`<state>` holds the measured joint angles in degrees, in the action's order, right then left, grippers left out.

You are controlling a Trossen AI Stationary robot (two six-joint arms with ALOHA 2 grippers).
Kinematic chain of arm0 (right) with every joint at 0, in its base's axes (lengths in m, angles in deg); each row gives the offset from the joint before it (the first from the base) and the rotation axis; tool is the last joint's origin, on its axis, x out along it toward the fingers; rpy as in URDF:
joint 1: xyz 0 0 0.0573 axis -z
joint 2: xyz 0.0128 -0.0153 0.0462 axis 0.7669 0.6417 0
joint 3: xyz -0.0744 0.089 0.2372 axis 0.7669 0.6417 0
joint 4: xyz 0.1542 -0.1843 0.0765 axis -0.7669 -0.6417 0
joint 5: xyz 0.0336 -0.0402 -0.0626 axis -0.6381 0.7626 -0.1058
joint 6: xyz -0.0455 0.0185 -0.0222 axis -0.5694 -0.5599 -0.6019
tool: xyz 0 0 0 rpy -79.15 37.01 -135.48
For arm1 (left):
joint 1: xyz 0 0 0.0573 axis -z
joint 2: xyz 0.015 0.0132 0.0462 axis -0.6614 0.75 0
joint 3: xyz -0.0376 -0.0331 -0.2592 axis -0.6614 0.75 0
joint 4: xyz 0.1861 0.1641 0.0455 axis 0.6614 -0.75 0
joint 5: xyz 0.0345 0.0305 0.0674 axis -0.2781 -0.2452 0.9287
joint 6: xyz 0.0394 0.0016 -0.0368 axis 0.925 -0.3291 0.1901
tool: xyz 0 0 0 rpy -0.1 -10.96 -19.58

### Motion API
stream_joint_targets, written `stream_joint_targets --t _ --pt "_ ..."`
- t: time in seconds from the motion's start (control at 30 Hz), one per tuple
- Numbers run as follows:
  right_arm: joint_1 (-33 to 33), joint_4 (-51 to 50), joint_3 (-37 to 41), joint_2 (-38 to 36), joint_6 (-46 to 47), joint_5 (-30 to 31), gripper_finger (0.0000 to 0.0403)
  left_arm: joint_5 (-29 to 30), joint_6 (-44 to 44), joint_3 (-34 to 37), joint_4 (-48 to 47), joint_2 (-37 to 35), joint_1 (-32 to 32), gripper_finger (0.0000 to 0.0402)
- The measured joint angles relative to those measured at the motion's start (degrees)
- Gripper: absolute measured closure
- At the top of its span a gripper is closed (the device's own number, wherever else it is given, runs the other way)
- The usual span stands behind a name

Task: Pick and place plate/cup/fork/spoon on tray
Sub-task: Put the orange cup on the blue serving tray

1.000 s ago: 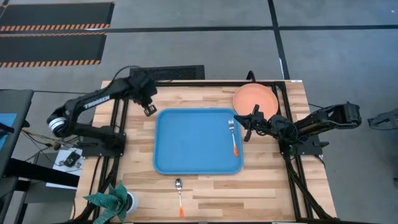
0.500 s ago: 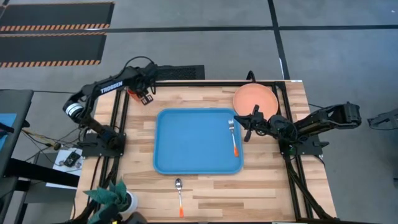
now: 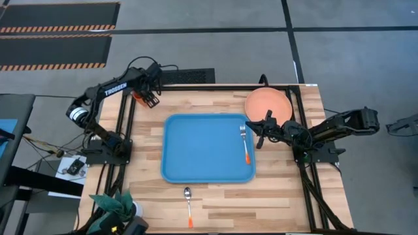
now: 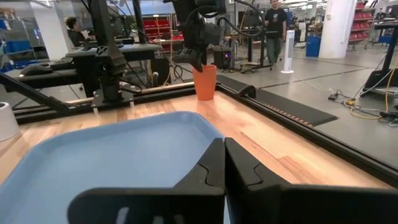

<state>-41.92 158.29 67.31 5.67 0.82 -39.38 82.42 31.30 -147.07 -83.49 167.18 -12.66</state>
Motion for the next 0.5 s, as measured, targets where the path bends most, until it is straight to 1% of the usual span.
stream_joint_targets --t 0.13,0.23,0.5 --pt "0.0 0.0 0.0 0.0 0.01 0.0 0.0392 -1.43 -0.1 0.37 -0.45 -0.01 -1.28 0.0241" --pt "0.0 0.0 0.0 0.0 0.02 0.0 0.0392 -1.42 -0.03 1.01 -0.57 0.0 -1.49 0.0251" --pt "0.0 0.0 0.0 0.0 0.02 0.0 0.0392 -2.08 1.57 1.01 -0.9 0.0 -1.49 0.0291"
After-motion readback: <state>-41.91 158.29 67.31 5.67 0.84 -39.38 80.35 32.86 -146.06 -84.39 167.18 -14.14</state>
